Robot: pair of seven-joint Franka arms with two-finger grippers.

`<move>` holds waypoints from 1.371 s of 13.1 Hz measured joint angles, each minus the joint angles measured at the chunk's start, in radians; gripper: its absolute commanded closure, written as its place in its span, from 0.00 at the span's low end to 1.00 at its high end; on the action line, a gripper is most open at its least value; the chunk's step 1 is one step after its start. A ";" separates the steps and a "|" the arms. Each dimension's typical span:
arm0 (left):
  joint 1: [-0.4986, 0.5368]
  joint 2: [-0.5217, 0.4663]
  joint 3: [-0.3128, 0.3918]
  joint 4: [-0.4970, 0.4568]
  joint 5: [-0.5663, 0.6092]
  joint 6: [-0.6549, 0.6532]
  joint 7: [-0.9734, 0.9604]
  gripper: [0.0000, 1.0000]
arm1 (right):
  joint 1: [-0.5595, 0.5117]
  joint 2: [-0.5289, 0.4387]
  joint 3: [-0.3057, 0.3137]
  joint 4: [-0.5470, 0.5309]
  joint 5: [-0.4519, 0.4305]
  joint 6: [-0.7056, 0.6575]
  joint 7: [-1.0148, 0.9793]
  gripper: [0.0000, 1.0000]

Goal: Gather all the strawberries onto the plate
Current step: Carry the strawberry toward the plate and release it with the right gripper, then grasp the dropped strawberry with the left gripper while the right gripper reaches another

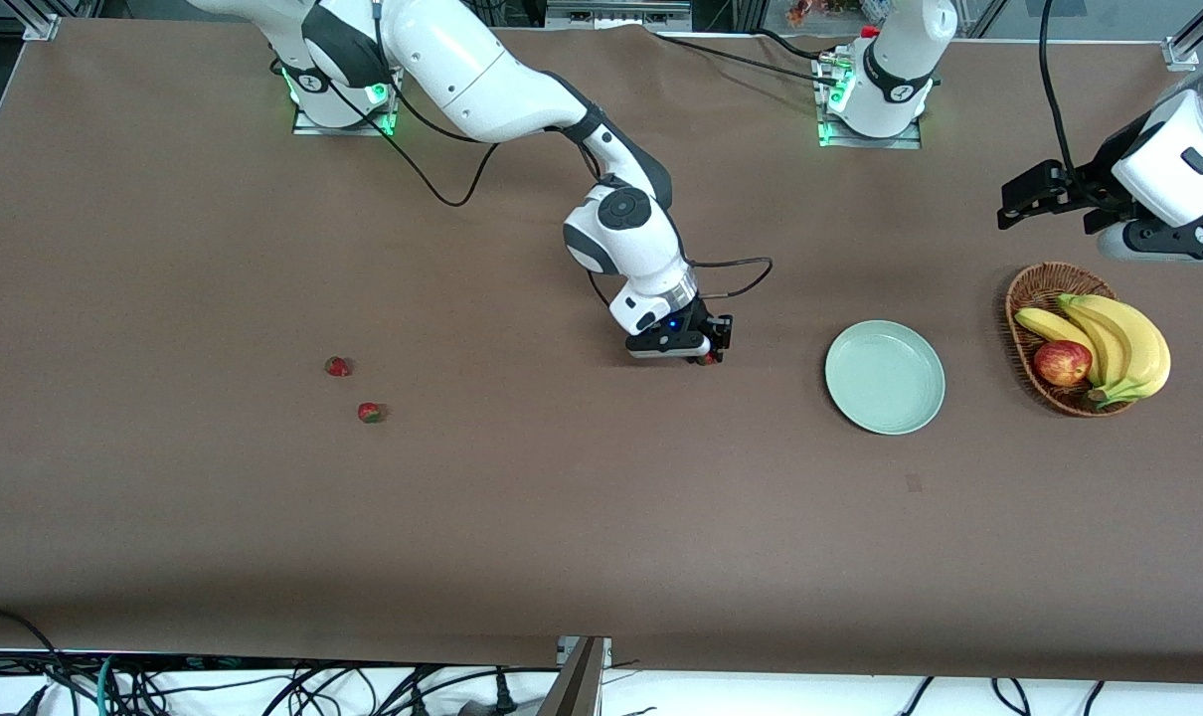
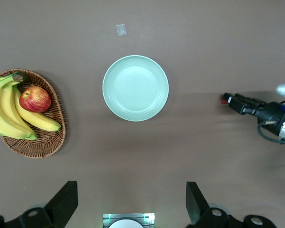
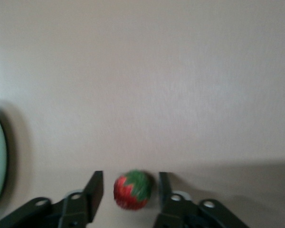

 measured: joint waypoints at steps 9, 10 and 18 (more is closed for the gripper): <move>-0.006 0.038 -0.050 0.000 0.000 0.009 -0.001 0.00 | -0.245 -0.214 -0.013 0.041 0.000 -0.599 -0.288 0.00; -0.007 0.056 -0.065 -0.001 0.000 0.019 -0.001 0.00 | -0.269 -0.233 -0.017 0.040 -0.001 -0.667 -0.335 0.00; -0.144 0.408 -0.103 -0.137 -0.015 0.468 -0.016 0.00 | -0.337 -0.278 -0.226 -0.068 -0.001 -0.949 -0.707 0.00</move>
